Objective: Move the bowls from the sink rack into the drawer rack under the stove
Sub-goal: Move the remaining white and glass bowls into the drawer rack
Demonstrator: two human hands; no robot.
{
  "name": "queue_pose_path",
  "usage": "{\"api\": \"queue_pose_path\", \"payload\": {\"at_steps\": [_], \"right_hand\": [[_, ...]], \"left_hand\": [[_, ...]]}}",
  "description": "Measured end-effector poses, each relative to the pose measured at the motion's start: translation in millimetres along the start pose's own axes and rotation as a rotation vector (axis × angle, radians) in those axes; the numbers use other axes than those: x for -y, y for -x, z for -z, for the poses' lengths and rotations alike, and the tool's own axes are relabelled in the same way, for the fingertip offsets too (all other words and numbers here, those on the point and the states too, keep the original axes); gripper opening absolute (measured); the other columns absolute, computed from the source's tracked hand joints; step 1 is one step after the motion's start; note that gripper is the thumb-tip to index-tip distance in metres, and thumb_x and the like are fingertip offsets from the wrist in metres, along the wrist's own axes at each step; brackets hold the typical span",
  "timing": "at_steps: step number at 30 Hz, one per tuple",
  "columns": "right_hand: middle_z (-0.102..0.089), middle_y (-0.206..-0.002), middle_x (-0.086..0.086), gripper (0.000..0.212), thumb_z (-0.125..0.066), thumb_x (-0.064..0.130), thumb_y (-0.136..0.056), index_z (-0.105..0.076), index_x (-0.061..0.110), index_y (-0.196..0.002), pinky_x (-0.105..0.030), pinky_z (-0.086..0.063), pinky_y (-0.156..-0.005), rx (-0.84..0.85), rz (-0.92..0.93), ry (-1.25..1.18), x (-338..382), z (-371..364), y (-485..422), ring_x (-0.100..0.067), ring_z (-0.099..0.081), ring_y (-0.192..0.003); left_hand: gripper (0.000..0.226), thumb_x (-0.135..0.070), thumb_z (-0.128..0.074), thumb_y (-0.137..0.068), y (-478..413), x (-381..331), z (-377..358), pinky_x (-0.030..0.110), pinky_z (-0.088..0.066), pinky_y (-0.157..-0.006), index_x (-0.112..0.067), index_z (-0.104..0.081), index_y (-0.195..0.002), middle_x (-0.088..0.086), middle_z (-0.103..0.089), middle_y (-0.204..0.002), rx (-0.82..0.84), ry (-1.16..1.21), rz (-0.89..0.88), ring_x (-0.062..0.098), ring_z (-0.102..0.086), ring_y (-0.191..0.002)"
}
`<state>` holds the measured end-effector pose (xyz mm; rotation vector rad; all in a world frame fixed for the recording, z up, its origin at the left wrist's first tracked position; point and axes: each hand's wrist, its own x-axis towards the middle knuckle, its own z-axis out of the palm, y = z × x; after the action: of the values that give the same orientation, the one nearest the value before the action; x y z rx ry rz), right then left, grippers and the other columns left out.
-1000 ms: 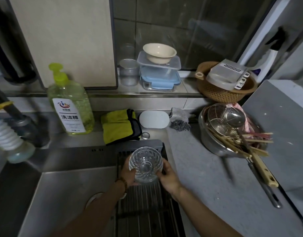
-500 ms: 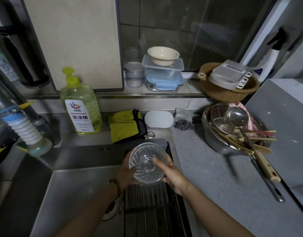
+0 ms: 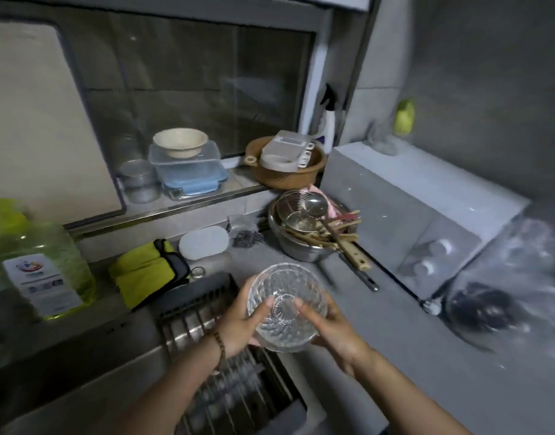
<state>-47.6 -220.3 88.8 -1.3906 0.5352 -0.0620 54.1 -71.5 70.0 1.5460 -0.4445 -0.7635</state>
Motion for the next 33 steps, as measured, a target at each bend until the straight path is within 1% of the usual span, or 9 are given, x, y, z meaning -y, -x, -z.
{"api": "queue_pose_path", "payload": {"at_steps": [4, 9, 15, 19, 22, 24, 28, 31, 33], "right_hand": [[-0.065, -0.118, 0.001, 0.05, -0.066, 0.027, -0.082, -0.045, 0.027, -0.127, -0.029, -0.059, -0.072, -0.22, 0.023, -0.081, 1, 43, 71, -0.014, -0.067, -0.099], [-0.065, -0.116, 0.003, 0.053, -0.066, 0.028, -0.081, -0.043, 0.029, -0.129, -0.028, -0.058, -0.068, -0.531, 0.047, -0.16, -19, 103, 174, -0.011, -0.07, -0.092], [-0.064, -0.108, 0.015, 0.048, -0.064, 0.028, -0.084, -0.044, 0.031, -0.127, -0.022, -0.055, -0.062, -0.868, 0.074, -0.245, -61, 164, 321, 0.0, -0.069, -0.083], [-0.065, -0.113, 0.01, 0.05, -0.065, 0.031, -0.083, -0.043, 0.032, -0.127, -0.024, -0.056, -0.067, -1.023, 0.072, -0.3, -98, 198, 427, -0.003, -0.07, -0.087], [-0.064, -0.11, 0.013, 0.042, -0.064, 0.023, -0.085, -0.046, 0.031, -0.121, -0.013, -0.053, -0.066, -1.159, 0.111, -0.304, -132, 223, 504, 0.006, -0.068, -0.083], [-0.067, -0.107, 0.012, 0.04, -0.064, 0.019, -0.085, -0.048, 0.029, -0.121, -0.013, -0.053, -0.069, -1.212, 0.122, -0.323, -157, 240, 556, 0.005, -0.068, -0.087], [-0.07, -0.113, -0.001, 0.043, -0.067, 0.024, -0.082, -0.053, 0.027, -0.123, -0.037, -0.054, -0.09, -1.25, 0.09, -0.385, -201, 273, 648, -0.017, -0.068, -0.102], [-0.07, -0.11, -0.001, 0.038, -0.067, 0.026, -0.083, -0.053, 0.031, -0.118, -0.036, -0.057, -0.083, -1.278, 0.07, -0.404, -224, 296, 702, -0.019, -0.069, -0.099], [-0.068, -0.112, 0.001, 0.038, -0.067, 0.029, -0.082, -0.051, 0.034, -0.117, -0.036, -0.058, -0.082, -1.271, 0.047, -0.419, -239, 309, 727, -0.019, -0.069, -0.1]], "left_hand": [[0.046, -0.03, -0.049, -0.092, 7, -16, -66, 0.039, -0.06, -0.066, -0.041, -0.031, -0.132, -0.001, -0.048, -0.133, 0.226, -0.041, -0.005, 0.021, -0.057, -0.113], [0.045, -0.027, -0.047, -0.093, 30, -21, -172, 0.026, -0.056, -0.056, -0.037, -0.031, -0.134, 0.001, -0.055, -0.125, 0.526, -0.113, -0.039, 0.017, -0.062, -0.104], [0.042, -0.02, -0.047, -0.094, 97, -6, -318, 0.009, -0.049, -0.079, -0.035, -0.031, -0.13, -0.006, -0.054, -0.123, 0.859, -0.19, -0.163, 0.0, -0.056, -0.106], [0.046, -0.024, -0.048, -0.094, 163, 15, -413, 0.011, -0.049, -0.083, -0.033, -0.03, -0.134, -0.007, -0.052, -0.125, 1.055, -0.252, -0.162, -0.005, -0.054, -0.105], [0.045, -0.022, -0.048, -0.094, 223, 35, -480, 0.002, -0.044, -0.076, -0.029, -0.03, -0.135, -0.013, -0.05, -0.122, 1.153, -0.268, -0.167, -0.015, -0.049, -0.1], [0.047, -0.023, -0.048, -0.094, 264, 51, -522, 0.006, -0.047, -0.078, -0.028, -0.03, -0.137, -0.008, -0.05, -0.125, 1.198, -0.262, -0.14, -0.008, -0.052, -0.104], [0.048, -0.026, -0.048, -0.093, 337, 86, -598, 0.021, -0.055, -0.076, -0.031, -0.03, -0.138, -0.002, -0.051, -0.128, 1.257, -0.245, -0.08, 0.015, -0.058, -0.111], [0.047, -0.028, -0.049, -0.093, 380, 105, -643, 0.034, -0.058, -0.066, -0.033, -0.031, -0.136, -0.001, -0.052, -0.127, 1.289, -0.258, -0.035, 0.024, -0.059, -0.111], [0.043, -0.027, -0.048, -0.093, 399, 114, -667, 0.032, -0.059, -0.063, -0.033, -0.032, -0.133, -0.001, -0.053, -0.126, 1.294, -0.259, -0.023, 0.022, -0.059, -0.11]]}}
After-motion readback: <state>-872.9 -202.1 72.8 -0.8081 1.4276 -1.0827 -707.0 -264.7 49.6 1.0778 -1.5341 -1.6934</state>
